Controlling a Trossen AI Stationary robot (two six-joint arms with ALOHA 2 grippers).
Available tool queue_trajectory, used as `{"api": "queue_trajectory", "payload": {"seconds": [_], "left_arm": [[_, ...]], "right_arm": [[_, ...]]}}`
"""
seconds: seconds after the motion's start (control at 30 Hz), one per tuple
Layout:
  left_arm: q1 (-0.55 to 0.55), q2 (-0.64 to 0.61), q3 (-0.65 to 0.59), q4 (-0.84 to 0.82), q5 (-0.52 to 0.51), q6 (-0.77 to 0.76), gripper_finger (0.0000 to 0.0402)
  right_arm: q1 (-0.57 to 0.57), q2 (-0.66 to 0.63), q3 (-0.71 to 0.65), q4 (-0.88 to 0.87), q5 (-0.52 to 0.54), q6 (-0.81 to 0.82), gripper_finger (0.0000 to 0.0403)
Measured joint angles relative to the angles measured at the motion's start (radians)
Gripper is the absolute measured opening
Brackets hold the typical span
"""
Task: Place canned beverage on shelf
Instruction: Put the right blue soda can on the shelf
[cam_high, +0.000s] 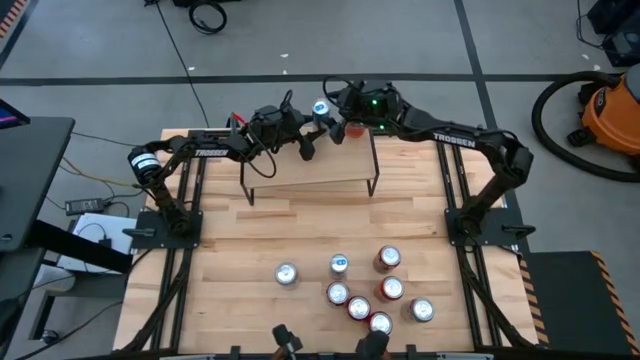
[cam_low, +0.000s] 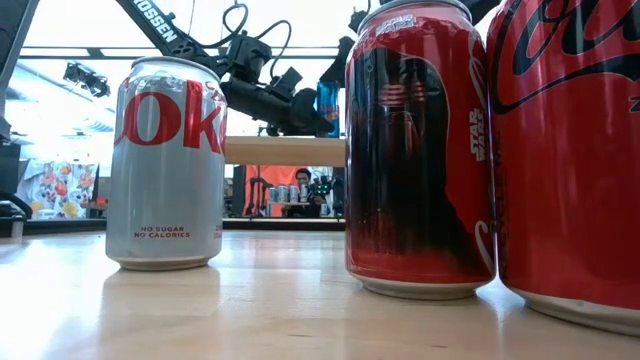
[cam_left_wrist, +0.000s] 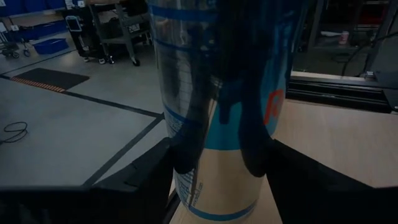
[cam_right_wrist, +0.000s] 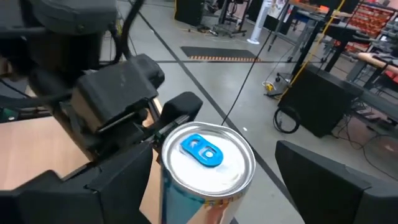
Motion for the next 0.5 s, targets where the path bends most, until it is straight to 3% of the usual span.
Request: {"api": "queue_trajectory", "payload": {"seconds": [0.5], "left_arm": [[0.0, 0.006, 0.0, 0.063, -0.001, -0.013, 0.0227]], "right_arm": [[0.045, -0.095, 0.0, -0.032, 0.005, 0.0, 0.0351]]}}
